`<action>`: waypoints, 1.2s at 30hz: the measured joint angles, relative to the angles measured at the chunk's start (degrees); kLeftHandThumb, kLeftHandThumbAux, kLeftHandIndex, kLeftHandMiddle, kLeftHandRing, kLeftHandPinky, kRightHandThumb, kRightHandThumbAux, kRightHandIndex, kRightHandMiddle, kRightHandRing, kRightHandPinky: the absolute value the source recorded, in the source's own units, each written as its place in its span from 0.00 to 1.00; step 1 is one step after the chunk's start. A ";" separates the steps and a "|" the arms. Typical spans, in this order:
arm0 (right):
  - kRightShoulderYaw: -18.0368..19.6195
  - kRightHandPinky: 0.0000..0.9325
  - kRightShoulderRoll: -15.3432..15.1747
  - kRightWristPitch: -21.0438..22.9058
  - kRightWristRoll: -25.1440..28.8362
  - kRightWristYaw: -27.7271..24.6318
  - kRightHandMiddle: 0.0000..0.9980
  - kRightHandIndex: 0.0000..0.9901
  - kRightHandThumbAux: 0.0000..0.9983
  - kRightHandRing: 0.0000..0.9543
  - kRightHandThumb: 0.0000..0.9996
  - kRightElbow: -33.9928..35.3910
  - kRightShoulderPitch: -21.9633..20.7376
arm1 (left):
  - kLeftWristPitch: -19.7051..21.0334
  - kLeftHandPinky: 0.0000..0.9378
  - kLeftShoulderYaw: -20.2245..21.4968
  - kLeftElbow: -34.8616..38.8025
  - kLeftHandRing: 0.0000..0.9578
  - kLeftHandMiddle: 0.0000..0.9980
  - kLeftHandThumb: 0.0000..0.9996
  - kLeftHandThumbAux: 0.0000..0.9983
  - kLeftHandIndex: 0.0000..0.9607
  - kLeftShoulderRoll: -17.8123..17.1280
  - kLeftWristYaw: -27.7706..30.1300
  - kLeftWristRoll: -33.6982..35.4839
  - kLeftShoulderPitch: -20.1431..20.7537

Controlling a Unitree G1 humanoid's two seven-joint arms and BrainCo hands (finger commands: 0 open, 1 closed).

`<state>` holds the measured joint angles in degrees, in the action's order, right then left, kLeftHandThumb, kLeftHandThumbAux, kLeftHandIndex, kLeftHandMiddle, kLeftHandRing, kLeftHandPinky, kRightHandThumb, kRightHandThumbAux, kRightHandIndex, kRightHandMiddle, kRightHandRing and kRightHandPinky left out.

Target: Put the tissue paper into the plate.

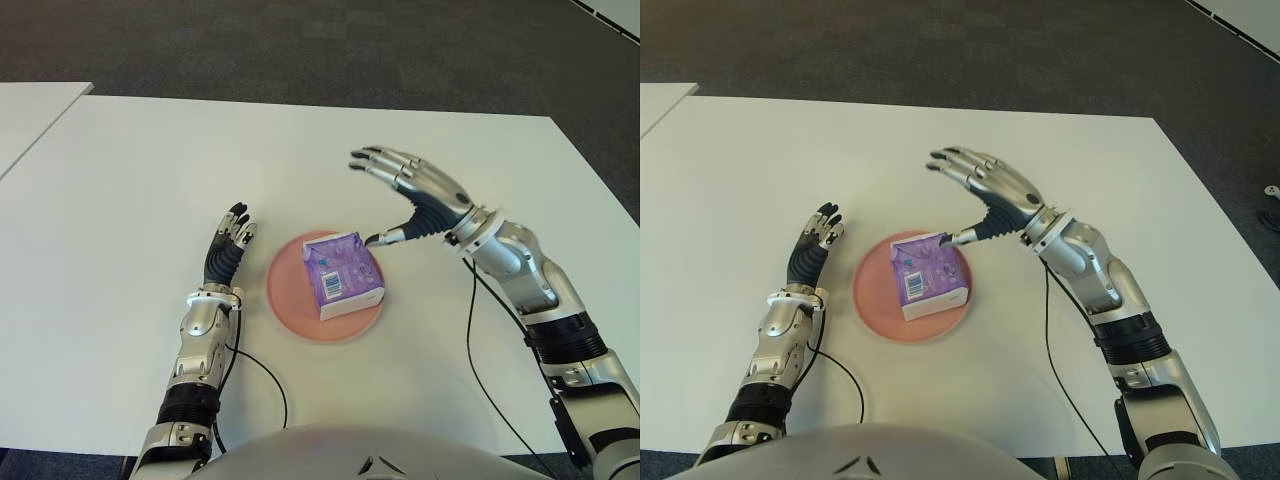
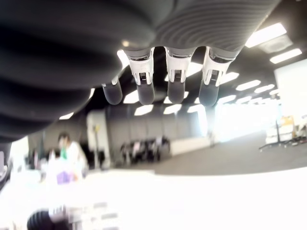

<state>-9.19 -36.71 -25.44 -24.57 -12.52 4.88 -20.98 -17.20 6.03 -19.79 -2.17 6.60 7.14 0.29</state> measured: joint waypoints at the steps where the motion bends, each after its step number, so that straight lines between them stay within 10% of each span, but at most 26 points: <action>1: 1.17 0.00 0.03 1.78 1.63 -0.94 0.00 0.00 0.38 0.00 0.19 1.18 0.14 | 0.00 0.00 -0.03 0.00 0.00 0.00 0.00 0.52 0.00 0.01 0.00 0.00 0.04; 12: 9.64 0.00 5.32 12.82 12.51 -1.42 0.00 0.00 0.31 0.00 0.17 1.84 0.72 | 0.46 0.00 -0.14 0.03 0.00 0.00 0.00 0.51 0.00 0.00 -0.01 -0.31 0.10; 26: 19.92 0.00 14.85 8.57 34.21 -2.84 0.00 0.00 0.49 0.00 0.08 -11.33 -3.99 | 1.80 0.00 -0.18 1.70 0.00 0.00 0.00 0.51 0.00 0.44 -0.01 -0.28 -0.35; 36: 21.54 0.00 21.96 4.02 34.99 1.56 0.00 0.00 0.55 0.00 0.00 -18.80 -0.50 | 1.65 0.00 -0.14 2.13 0.00 0.00 0.00 0.51 0.00 0.22 0.03 -0.22 -1.37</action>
<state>12.35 -14.75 -21.43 10.42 -10.96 -13.92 -21.47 -15.55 5.89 -17.66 -1.95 6.63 6.92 -1.08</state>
